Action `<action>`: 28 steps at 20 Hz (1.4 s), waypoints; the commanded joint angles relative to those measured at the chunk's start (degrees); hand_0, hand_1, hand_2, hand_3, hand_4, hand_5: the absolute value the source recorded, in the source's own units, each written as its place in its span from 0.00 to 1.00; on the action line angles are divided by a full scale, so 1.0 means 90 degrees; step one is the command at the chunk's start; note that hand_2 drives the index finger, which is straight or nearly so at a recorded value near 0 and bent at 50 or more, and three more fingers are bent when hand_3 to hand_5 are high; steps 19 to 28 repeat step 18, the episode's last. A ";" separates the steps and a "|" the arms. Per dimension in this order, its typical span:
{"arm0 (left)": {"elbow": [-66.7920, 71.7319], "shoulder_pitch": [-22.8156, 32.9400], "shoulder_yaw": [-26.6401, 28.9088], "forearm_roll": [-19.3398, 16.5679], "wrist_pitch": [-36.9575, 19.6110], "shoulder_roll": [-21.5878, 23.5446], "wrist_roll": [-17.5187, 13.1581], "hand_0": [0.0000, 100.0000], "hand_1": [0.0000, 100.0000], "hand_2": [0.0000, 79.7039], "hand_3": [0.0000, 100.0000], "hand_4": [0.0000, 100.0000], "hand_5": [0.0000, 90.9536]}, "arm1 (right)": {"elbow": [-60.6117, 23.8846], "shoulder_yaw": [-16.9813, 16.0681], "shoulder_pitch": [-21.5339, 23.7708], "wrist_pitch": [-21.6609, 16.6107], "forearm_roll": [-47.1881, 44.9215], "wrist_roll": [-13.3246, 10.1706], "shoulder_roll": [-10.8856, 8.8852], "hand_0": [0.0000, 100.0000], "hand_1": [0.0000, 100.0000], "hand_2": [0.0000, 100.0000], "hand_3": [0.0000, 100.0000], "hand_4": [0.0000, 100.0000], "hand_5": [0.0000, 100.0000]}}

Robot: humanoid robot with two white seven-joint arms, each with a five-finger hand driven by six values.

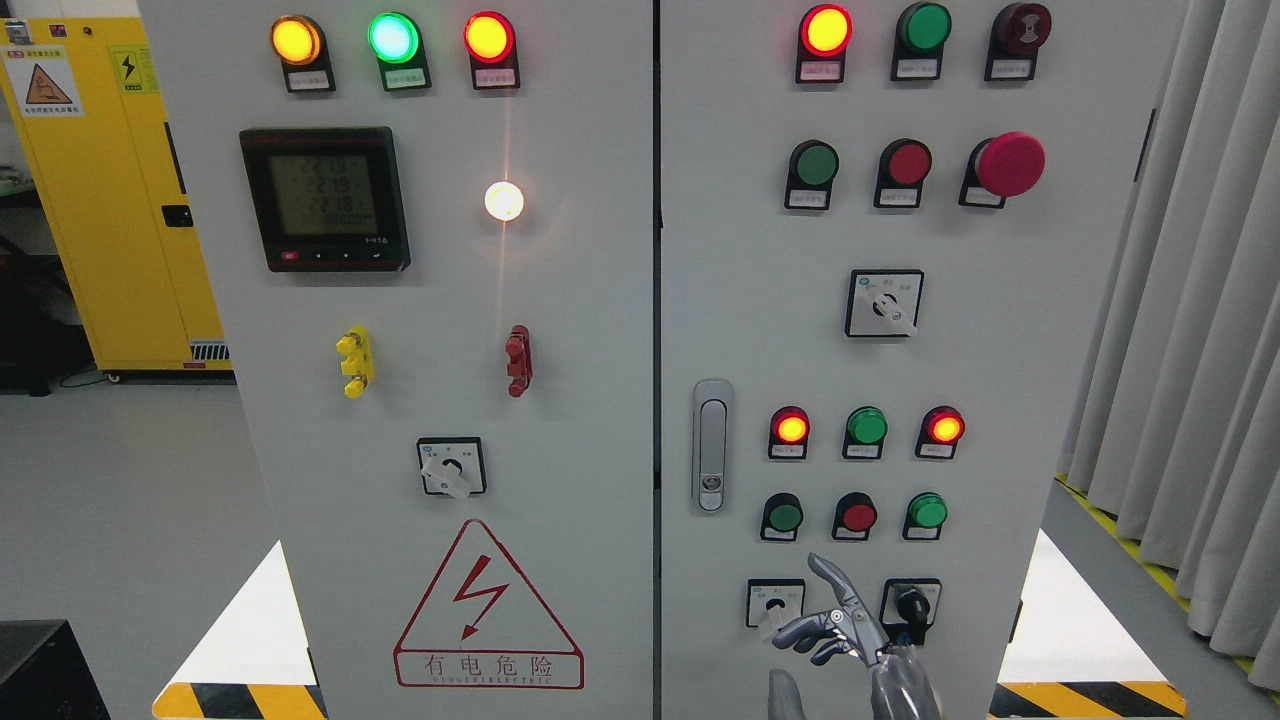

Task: Press green start button
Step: 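Withdraw the right hand downward away from the button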

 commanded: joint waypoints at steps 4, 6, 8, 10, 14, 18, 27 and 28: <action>0.0000 -0.0001 0.0000 0.0000 0.0005 0.0000 0.0003 0.12 0.56 0.00 0.00 0.00 0.00 | -0.0385 0.0333 0.0387 -0.0002 -0.1096 0.0125 0.0001 0.64 0.57 0.00 0.00 0.00 0.00; 0.0000 -0.0001 0.0000 0.0000 0.0005 0.0000 0.0003 0.12 0.56 0.00 0.00 0.00 0.00 | -0.0385 0.0333 0.0396 -0.0002 -0.1135 0.0125 -0.0008 0.61 0.56 0.00 0.00 0.00 0.00; 0.0000 -0.0001 0.0000 0.0000 0.0005 0.0000 0.0003 0.12 0.56 0.00 0.00 0.00 0.00 | -0.0366 0.0323 0.0445 0.0008 -0.1223 0.0125 -0.0009 0.60 0.56 0.00 0.00 0.00 0.00; 0.0000 -0.0001 0.0000 0.0000 0.0005 0.0000 0.0003 0.12 0.56 0.00 0.00 0.00 0.00 | -0.0327 0.0333 0.0455 0.0008 -0.1252 0.0125 0.0001 0.59 0.56 0.00 0.00 0.00 0.00; 0.0000 -0.0001 0.0000 0.0000 0.0005 0.0000 0.0003 0.12 0.56 0.00 0.00 0.00 0.00 | -0.0317 0.0333 0.0455 0.0017 -0.1282 0.0134 -0.0009 0.56 0.56 0.00 0.00 0.01 0.00; 0.0000 0.0008 0.0000 0.0000 0.0005 0.0000 0.0003 0.12 0.56 0.00 0.00 0.00 0.00 | -0.0327 0.0313 0.0543 0.0046 -0.1525 0.0134 -0.0018 0.52 0.56 0.00 0.00 0.03 0.00; 0.0000 0.0008 0.0000 0.0000 0.0005 0.0000 0.0003 0.12 0.56 0.00 0.00 0.00 0.00 | -0.0327 0.0313 0.0543 0.0046 -0.1525 0.0134 -0.0018 0.52 0.56 0.00 0.00 0.03 0.00; 0.0000 0.0008 0.0000 0.0000 0.0005 0.0000 0.0003 0.12 0.56 0.00 0.00 0.00 0.00 | -0.0327 0.0313 0.0543 0.0046 -0.1525 0.0134 -0.0018 0.52 0.56 0.00 0.00 0.03 0.00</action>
